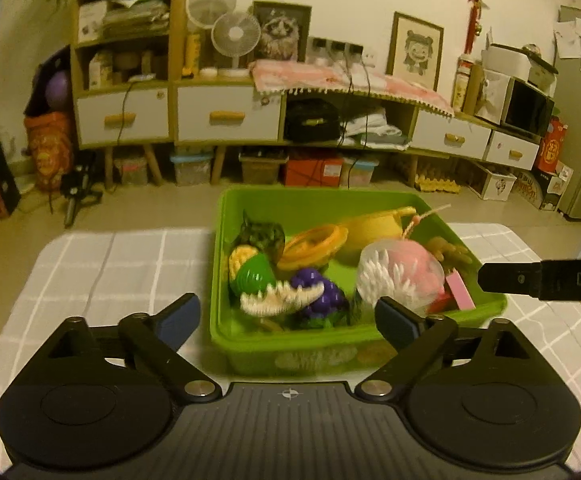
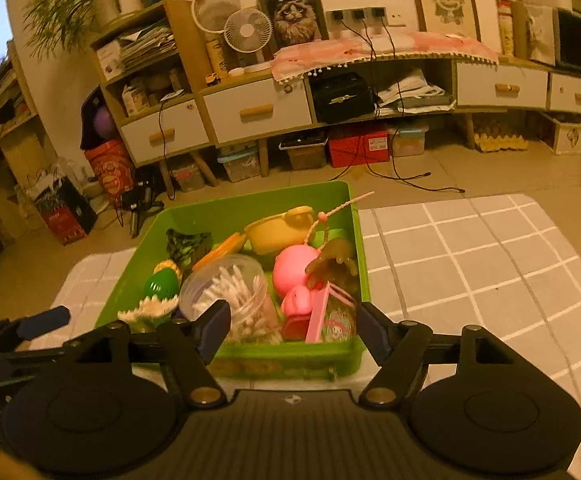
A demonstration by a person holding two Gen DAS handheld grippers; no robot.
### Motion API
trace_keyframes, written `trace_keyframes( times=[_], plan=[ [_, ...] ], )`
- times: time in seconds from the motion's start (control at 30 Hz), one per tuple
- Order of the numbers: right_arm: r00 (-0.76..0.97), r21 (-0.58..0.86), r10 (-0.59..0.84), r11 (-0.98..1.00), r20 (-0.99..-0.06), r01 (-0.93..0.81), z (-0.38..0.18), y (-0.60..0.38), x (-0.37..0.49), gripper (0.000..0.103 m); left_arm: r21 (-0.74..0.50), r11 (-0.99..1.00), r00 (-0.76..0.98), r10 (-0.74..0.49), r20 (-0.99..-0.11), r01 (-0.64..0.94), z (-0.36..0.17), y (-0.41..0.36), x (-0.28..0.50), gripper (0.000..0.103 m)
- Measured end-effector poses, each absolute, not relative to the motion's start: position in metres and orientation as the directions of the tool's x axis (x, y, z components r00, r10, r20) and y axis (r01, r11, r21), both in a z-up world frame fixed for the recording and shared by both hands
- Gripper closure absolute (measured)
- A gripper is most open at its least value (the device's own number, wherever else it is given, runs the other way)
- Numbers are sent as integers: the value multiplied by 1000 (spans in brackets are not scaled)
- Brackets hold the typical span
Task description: Organize rigid objects
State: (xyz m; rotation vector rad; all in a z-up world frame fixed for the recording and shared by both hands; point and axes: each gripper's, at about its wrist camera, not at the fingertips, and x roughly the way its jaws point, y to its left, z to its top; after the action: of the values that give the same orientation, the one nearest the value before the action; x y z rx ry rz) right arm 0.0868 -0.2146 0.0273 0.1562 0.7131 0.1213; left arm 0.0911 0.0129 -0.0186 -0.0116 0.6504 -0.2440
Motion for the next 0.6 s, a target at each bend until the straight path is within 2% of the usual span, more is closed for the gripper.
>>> trace_keyframes(
  times=[0.13,0.37,0.53,0.6],
  plan=[
    [731,143,141,988,-668,-60,30,-206,68,54,-102,979,731,-200,-652,177,-20,19,80,6],
    [700,112,134,991,-701,-77,26,-202,36,52,-128,984,703,-177,-689,122,-23,33,50,2],
    [686,152,142,987,-713,-46,26,-210,22,49,-119,989,682,-148,-717,89,-21,35,41,2],
    [684,160,148,986,-715,-46,28,-213,20,49,-73,994,675,-107,-730,79,-19,30,40,2]
  ],
)
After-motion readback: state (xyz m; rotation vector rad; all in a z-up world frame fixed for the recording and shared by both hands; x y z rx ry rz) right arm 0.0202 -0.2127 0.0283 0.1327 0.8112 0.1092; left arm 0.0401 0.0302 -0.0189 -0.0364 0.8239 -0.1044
